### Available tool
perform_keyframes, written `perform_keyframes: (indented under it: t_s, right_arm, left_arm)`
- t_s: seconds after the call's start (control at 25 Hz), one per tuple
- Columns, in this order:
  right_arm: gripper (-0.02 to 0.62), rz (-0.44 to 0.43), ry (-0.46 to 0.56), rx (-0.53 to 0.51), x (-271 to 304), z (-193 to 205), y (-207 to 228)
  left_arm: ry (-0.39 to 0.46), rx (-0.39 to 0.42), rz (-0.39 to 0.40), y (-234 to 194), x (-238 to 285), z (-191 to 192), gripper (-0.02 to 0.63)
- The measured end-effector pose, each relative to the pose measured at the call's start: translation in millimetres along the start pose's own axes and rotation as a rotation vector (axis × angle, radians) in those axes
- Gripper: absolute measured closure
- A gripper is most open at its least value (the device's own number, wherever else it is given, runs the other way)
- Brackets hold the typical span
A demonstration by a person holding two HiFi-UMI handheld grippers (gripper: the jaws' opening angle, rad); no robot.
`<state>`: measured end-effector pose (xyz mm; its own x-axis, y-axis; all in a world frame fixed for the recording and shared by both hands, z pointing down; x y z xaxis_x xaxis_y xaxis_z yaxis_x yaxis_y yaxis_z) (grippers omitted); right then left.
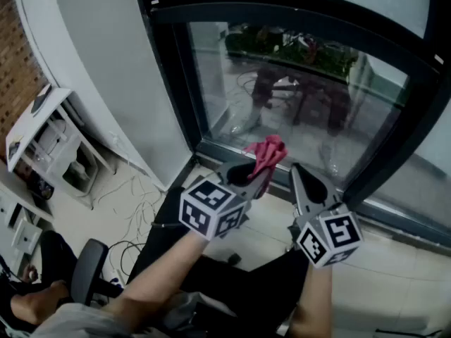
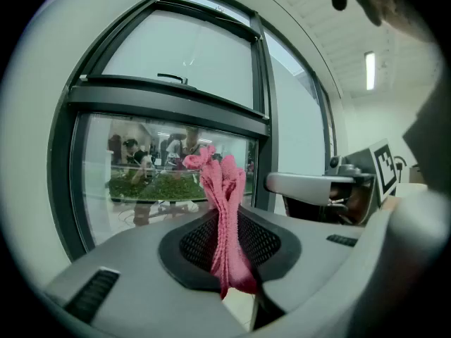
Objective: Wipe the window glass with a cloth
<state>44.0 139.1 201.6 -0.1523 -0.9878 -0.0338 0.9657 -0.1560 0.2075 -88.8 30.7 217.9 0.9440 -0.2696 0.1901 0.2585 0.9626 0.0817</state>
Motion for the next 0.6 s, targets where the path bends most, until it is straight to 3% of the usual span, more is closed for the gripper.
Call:
perform_keyframes:
  t_s: [0.32, 0.44, 0.6]
  right_arm:
    - [0.595, 0.001, -0.010, -0.007, 3, 2, -3]
    - [0.595, 0.027, -0.003, -0.051, -5, 2, -5]
    - [0.595, 0.059, 0.013, -0.024, 1, -9, 2]
  left_arm:
    - [0.006, -0.010, 0.007, -9, 6, -1, 0.546]
    - [0.014, -0.028, 0.018, -13, 13, 8, 0.546]
    - [0.024, -0.044, 0.024, -35, 22, 5, 0.546]
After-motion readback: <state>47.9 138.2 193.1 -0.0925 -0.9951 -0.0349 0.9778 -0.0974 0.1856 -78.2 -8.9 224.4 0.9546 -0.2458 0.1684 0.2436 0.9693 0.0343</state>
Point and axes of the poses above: the fingertips, and each gripper's own axes: x forward along the fingers, y to its right, z out of its underside, the point moved 9 cm from there along -x, backward along the fingers, and after that the axes turned 8 degrees about x, right-handed, at the moved point
